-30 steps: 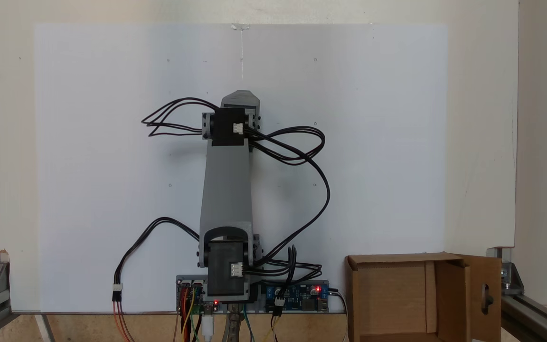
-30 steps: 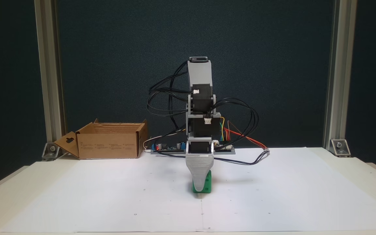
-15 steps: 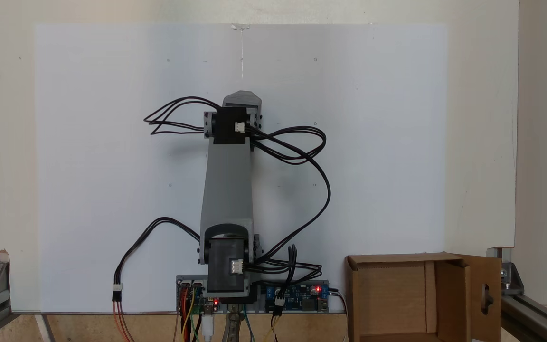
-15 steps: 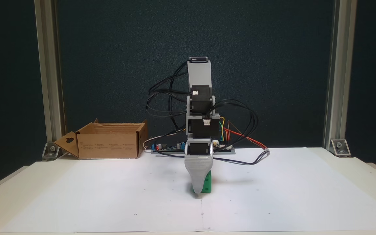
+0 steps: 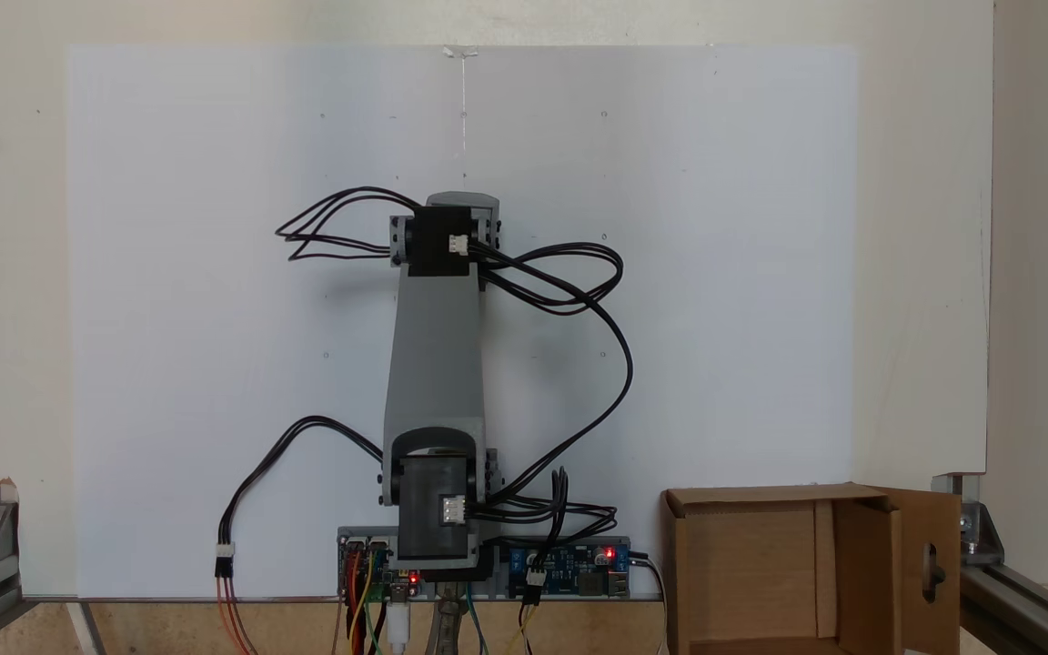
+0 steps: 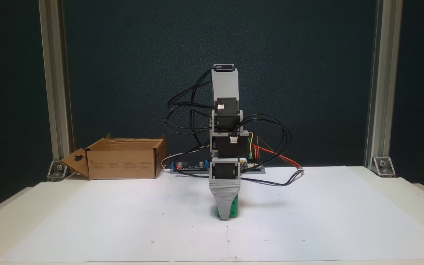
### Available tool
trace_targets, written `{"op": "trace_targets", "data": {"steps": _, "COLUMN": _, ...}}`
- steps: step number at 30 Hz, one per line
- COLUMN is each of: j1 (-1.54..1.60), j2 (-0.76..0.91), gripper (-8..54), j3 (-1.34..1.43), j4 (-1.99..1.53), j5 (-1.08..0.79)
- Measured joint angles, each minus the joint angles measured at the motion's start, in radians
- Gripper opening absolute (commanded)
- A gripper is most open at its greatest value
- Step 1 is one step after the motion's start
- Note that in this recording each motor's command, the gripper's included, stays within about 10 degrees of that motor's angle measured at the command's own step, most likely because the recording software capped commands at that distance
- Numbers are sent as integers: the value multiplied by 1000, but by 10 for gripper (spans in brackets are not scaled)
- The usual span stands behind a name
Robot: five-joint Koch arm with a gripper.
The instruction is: Grasp a green dice and put it in the bin.
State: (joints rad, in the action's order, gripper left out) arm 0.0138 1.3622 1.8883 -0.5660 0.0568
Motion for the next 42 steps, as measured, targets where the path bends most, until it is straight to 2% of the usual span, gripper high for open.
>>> {"op": "trace_targets", "data": {"steps": 5, "j1": -5, "j2": 3, "gripper": 122, "j3": 17, "j4": 40, "j5": 0}}
{"op": "trace_targets", "data": {"steps": 6, "j1": -6, "j2": 3, "gripper": 119, "j3": 17, "j4": 46, "j5": 0}}
{"op": "trace_targets", "data": {"steps": 14, "j1": -5, "j2": 28, "gripper": 119, "j3": 25, "j4": 49, "j5": 0}}
{"op": "trace_targets", "data": {"steps": 21, "j1": -11, "j2": 199, "gripper": 119, "j3": 11, "j4": 34, "j5": 0}}
{"op": "trace_targets", "data": {"steps": 35, "j1": -38, "j2": 250, "gripper": 119, "j3": -632, "j4": -515, "j5": 0}}
{"op": "trace_targets", "data": {"steps": 42, "j1": -138, "j2": 250, "gripper": 119, "j3": -706, "j4": -618, "j5": -3}}
